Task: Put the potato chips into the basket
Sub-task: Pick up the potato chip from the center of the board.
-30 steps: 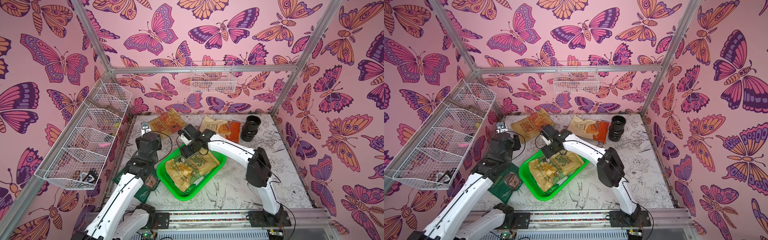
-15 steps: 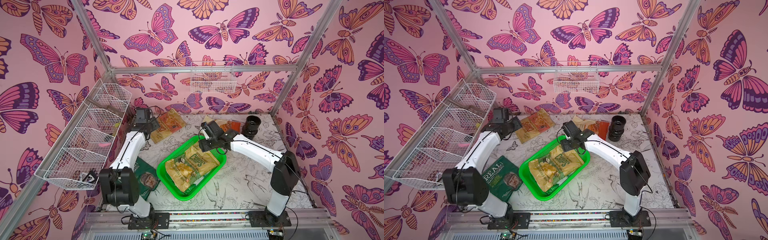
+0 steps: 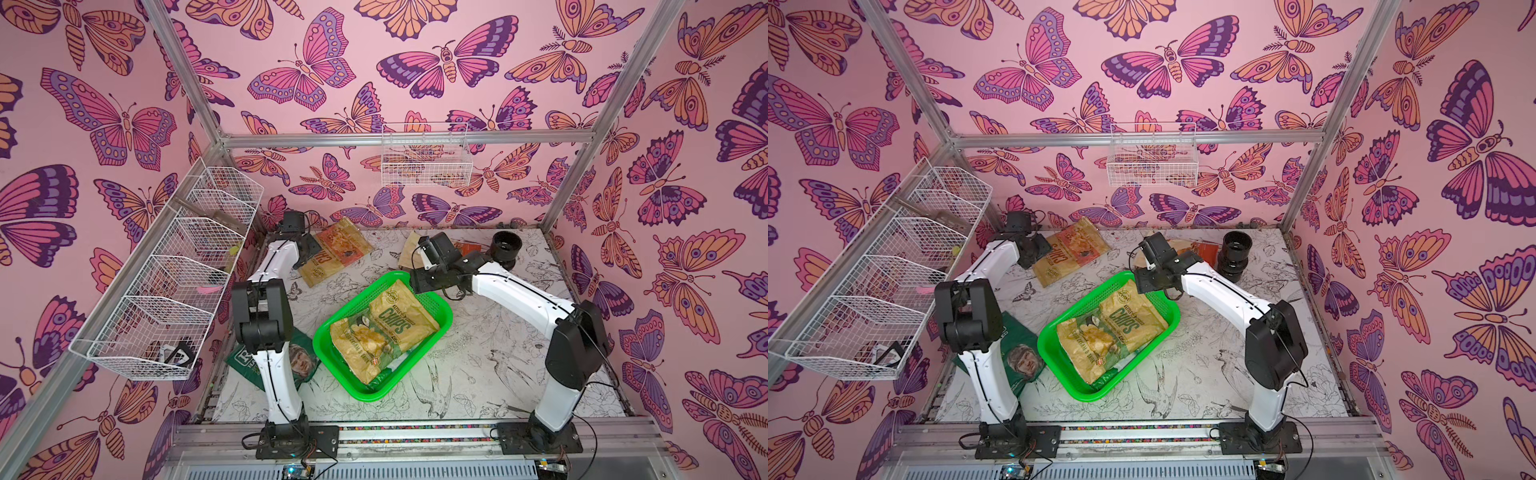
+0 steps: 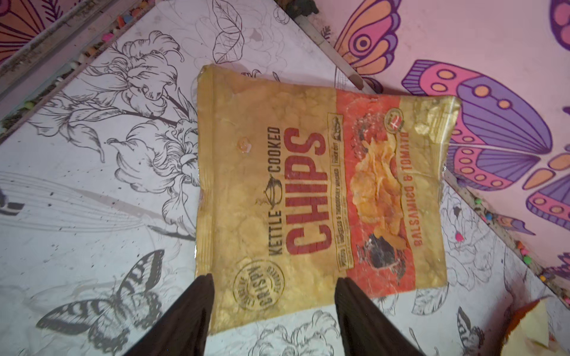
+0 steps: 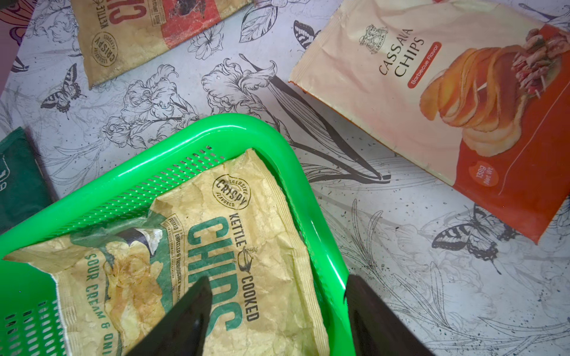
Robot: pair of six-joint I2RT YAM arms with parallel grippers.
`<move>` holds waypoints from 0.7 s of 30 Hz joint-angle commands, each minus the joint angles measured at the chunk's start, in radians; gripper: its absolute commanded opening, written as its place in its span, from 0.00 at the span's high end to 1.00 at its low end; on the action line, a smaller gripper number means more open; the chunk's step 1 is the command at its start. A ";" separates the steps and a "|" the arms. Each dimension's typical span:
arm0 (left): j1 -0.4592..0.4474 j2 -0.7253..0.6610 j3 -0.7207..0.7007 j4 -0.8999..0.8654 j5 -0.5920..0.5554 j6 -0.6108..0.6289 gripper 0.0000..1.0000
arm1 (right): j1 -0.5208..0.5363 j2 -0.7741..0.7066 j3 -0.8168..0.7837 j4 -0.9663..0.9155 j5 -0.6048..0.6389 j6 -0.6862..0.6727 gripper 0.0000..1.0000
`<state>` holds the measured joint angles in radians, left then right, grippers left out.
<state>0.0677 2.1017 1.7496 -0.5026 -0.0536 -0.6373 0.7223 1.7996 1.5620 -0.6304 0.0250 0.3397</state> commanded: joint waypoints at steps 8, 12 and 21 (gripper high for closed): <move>0.059 0.179 0.103 -0.052 0.061 -0.051 0.32 | 0.004 -0.028 0.022 -0.048 -0.002 -0.026 0.28; 0.063 0.211 0.106 -0.053 0.091 -0.049 0.33 | 0.004 -0.022 0.023 -0.049 -0.015 -0.022 0.28; 0.066 0.242 0.106 -0.052 0.130 -0.031 0.60 | 0.004 -0.011 0.030 -0.054 -0.031 -0.016 0.29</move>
<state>0.1310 2.3096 1.8523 -0.5217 0.0463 -0.6838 0.7223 1.7996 1.5620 -0.6586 0.0055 0.3321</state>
